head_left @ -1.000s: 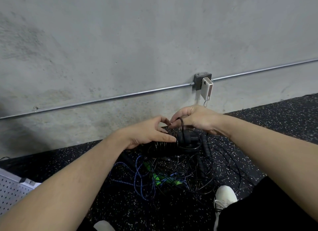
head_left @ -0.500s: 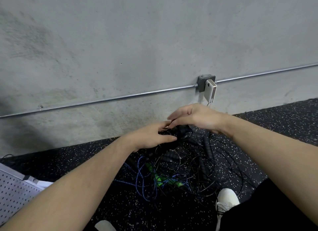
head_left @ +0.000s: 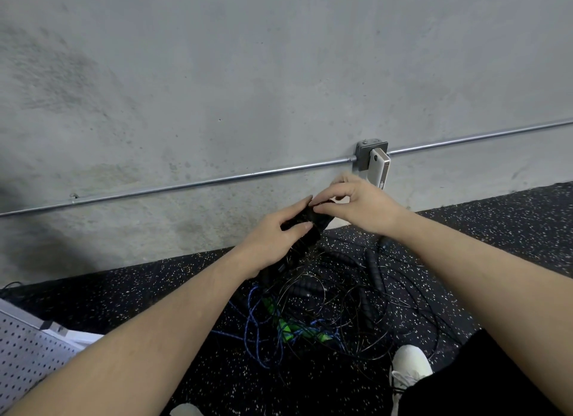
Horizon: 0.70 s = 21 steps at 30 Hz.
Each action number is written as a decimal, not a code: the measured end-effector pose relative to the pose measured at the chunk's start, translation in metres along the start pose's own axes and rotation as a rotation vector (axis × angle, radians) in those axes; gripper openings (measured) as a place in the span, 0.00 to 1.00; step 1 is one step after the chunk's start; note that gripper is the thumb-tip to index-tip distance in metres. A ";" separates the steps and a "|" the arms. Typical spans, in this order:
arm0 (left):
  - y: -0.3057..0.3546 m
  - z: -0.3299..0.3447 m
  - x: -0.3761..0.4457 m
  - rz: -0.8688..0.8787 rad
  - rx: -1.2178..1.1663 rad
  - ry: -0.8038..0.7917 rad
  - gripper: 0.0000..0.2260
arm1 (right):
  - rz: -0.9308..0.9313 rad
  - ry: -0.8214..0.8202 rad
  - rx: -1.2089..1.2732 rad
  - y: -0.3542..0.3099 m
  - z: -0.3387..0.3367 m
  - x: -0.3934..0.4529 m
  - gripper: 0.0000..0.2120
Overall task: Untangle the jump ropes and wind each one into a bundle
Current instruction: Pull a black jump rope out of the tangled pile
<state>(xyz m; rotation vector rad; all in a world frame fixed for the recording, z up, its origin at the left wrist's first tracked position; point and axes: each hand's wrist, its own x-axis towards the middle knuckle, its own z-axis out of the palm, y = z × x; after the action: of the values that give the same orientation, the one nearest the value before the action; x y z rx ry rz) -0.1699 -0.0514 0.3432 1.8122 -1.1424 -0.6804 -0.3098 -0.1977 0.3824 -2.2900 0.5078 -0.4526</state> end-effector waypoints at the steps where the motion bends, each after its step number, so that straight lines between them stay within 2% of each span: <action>1: 0.002 0.001 -0.002 0.019 0.019 0.027 0.22 | 0.016 0.013 0.048 -0.002 0.002 -0.001 0.05; 4: 0.004 0.004 -0.004 0.059 0.074 0.069 0.22 | 0.099 0.083 0.198 -0.009 0.005 -0.002 0.06; 7: 0.004 0.004 -0.004 0.076 0.103 0.105 0.22 | 0.406 0.150 0.463 -0.006 0.004 -0.003 0.23; 8: 0.003 0.004 -0.004 0.086 0.140 0.116 0.22 | 0.519 0.115 0.559 -0.007 0.002 -0.005 0.27; 10: 0.000 0.005 -0.005 0.143 0.268 0.132 0.22 | 0.636 0.005 0.728 -0.006 0.001 -0.007 0.25; 12: -0.002 0.008 -0.005 0.185 0.351 0.143 0.22 | 0.624 -0.076 0.868 -0.006 0.002 -0.009 0.18; 14: -0.002 0.011 -0.005 0.208 0.382 0.159 0.21 | 0.611 -0.046 0.907 -0.009 0.004 -0.009 0.16; 17: 0.001 0.013 -0.006 0.231 0.376 0.181 0.22 | 0.615 0.149 0.769 -0.005 0.005 -0.009 0.22; 19: 0.003 0.012 -0.008 0.239 0.370 0.192 0.22 | 0.649 0.109 0.747 -0.002 0.004 -0.011 0.27; 21: 0.003 0.012 -0.009 0.245 0.369 0.192 0.22 | 0.679 0.017 0.785 -0.002 0.005 -0.014 0.26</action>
<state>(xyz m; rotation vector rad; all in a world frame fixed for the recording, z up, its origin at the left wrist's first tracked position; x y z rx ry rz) -0.1844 -0.0479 0.3406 1.9441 -1.3944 -0.1535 -0.3190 -0.1873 0.3782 -1.2668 0.8835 -0.2554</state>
